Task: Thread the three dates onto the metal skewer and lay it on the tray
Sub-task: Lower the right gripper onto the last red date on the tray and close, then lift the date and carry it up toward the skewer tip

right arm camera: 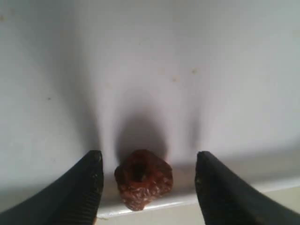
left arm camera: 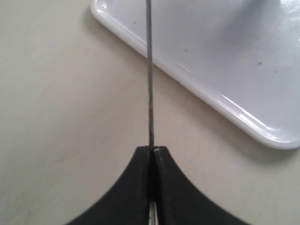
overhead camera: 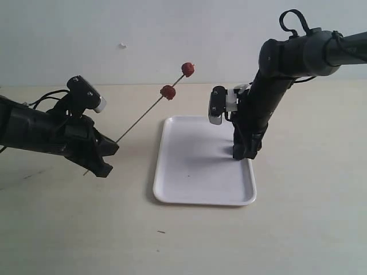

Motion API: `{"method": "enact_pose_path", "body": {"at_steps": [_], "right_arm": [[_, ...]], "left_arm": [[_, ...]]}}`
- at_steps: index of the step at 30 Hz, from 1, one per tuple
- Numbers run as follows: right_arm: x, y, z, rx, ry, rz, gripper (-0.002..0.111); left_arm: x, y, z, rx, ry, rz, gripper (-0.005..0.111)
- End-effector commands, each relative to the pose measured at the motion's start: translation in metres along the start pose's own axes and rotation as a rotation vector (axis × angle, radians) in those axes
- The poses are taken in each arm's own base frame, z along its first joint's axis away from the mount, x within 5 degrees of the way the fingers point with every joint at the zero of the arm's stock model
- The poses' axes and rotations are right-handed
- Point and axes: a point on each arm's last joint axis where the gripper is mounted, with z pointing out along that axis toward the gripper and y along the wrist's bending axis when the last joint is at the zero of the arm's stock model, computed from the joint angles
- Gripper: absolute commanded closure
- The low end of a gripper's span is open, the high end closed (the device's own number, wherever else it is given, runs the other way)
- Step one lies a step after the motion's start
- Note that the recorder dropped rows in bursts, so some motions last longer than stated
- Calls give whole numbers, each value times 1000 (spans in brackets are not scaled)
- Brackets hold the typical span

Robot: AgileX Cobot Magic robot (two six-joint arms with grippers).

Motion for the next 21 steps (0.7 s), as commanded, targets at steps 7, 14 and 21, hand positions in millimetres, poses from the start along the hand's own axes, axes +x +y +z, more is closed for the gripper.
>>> {"method": "enact_pose_path", "body": {"at_steps": [7,14,21], "right_arm": [[6,-1,2,19,70,-3,57],[6,-1,2,16,67,22,65],[7,1,2,-3,76,35,79]], "left_arm": [[-2,0,-2,6,-13,-14,107],[-2,0,-2,6,-13,-14,107],[-2,0,-2,6,-13,-14,107]]}}
